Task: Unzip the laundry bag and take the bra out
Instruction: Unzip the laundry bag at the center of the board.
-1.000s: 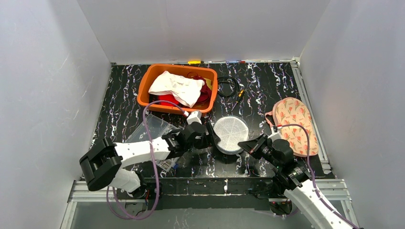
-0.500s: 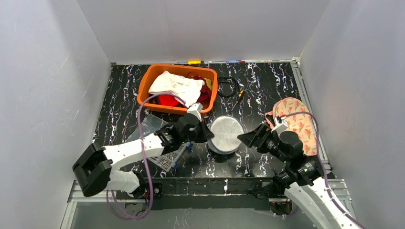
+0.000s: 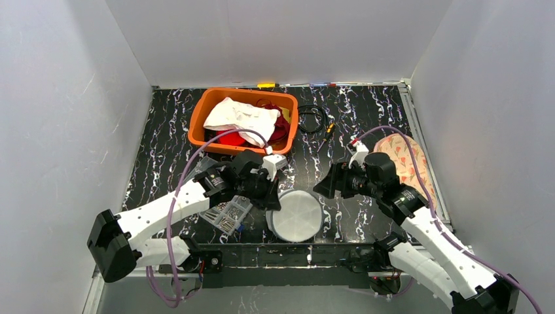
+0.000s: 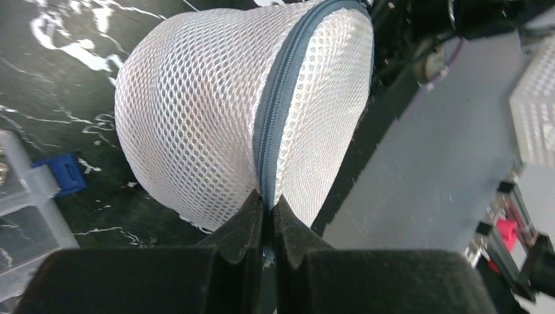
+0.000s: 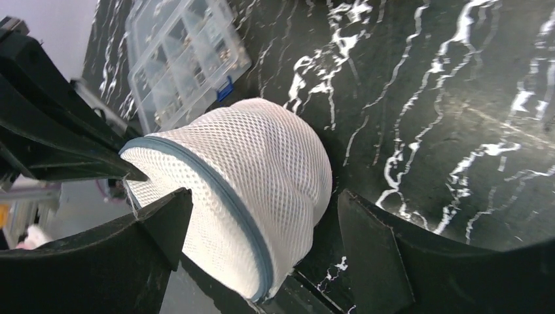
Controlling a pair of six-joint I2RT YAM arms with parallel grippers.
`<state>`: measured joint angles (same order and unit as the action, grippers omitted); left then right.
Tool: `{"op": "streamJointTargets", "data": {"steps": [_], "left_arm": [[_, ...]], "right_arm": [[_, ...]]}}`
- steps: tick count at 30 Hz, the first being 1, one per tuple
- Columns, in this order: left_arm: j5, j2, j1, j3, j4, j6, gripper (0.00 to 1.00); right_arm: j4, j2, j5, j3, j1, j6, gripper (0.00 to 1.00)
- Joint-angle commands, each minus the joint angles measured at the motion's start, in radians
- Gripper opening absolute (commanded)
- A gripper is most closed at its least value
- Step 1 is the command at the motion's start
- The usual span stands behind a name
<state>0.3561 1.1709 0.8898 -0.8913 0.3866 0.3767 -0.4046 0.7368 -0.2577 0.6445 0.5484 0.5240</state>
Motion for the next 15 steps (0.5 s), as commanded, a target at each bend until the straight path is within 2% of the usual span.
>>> {"op": "streamJointTargets", "data": {"steps": [1, 9, 15], "left_arm": [[0.207, -0.044, -0.011, 0.008, 0.081, -0.096, 0.0], [0.238, 0.053, -0.012, -0.059, 0.123, -0.148, 0.0], [0.234, 0.123, -0.013, -0.105, 0.1, -0.151, 0.0]], "right_arm": [[0.157, -0.027, -0.209, -0.056, 0.004, -0.037, 0.87], [0.17, -0.053, -0.378, -0.14, 0.005, -0.017, 0.82], [0.18, -0.03, -0.391, -0.211, 0.005, 0.007, 0.66]]}}
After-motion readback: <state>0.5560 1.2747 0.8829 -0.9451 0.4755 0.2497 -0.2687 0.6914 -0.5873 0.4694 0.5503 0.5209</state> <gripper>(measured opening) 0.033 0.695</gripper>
